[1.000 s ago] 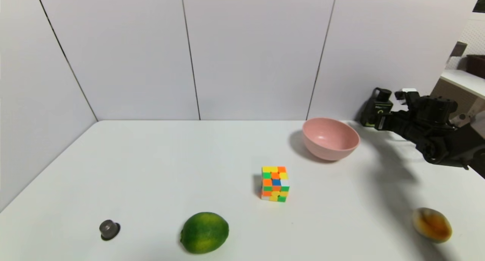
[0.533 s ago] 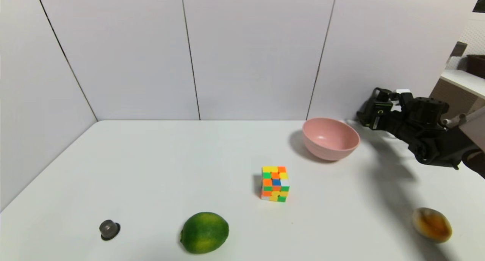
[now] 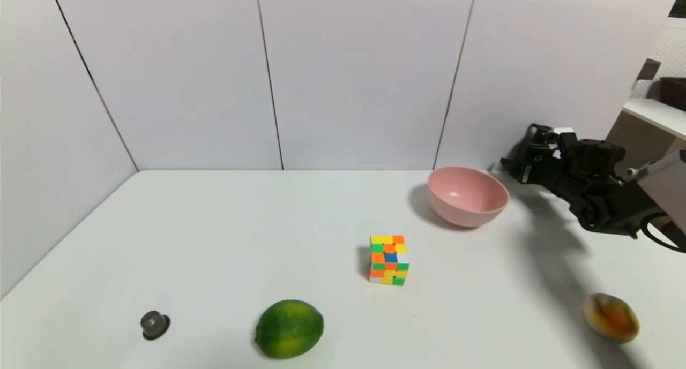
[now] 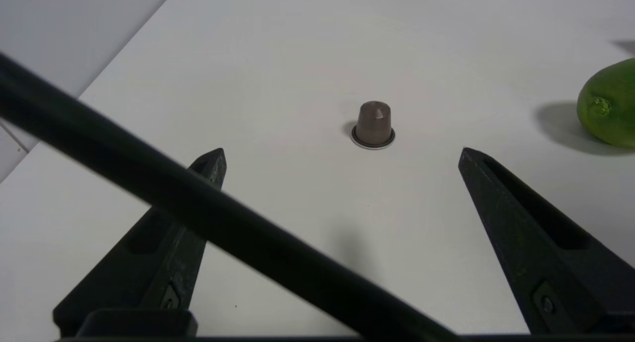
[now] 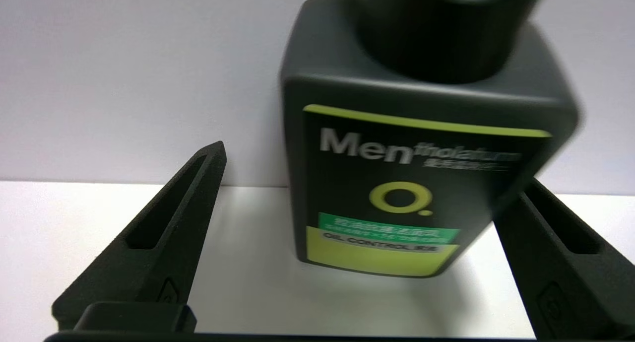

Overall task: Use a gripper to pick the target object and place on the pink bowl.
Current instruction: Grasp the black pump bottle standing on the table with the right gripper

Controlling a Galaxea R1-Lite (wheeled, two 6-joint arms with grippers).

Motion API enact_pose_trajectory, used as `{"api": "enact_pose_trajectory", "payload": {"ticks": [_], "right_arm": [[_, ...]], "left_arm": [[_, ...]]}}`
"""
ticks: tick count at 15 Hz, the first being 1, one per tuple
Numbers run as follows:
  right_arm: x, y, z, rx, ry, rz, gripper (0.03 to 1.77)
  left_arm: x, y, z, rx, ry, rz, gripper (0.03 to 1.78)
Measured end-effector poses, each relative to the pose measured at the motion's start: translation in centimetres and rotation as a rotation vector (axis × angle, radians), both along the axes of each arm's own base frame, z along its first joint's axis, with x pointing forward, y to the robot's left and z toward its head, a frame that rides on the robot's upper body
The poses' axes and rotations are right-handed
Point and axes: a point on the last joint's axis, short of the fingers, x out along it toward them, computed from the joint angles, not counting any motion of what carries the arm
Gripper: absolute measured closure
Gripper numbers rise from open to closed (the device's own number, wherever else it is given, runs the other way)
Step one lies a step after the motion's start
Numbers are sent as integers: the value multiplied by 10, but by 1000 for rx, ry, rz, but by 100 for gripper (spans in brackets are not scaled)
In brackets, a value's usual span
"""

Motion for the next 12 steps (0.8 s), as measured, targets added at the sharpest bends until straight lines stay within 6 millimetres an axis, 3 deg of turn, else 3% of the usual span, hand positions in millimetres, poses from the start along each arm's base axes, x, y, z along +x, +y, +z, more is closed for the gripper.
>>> {"api": "enact_pose_trajectory", "payload": {"ticks": [6, 9, 10, 12], "right_arm": [[2, 3, -2, 0, 0, 6, 9], [3, 3, 0, -1, -6, 5, 61], [3, 3, 0, -1, -6, 5, 71], [3, 3, 0, 0, -6, 5, 73]], "left_arm": [[0, 0, 0, 0, 0, 0, 12], [0, 0, 0, 0, 0, 0, 12], [0, 0, 0, 0, 0, 0, 12], [0, 0, 0, 0, 0, 0, 12]]}}
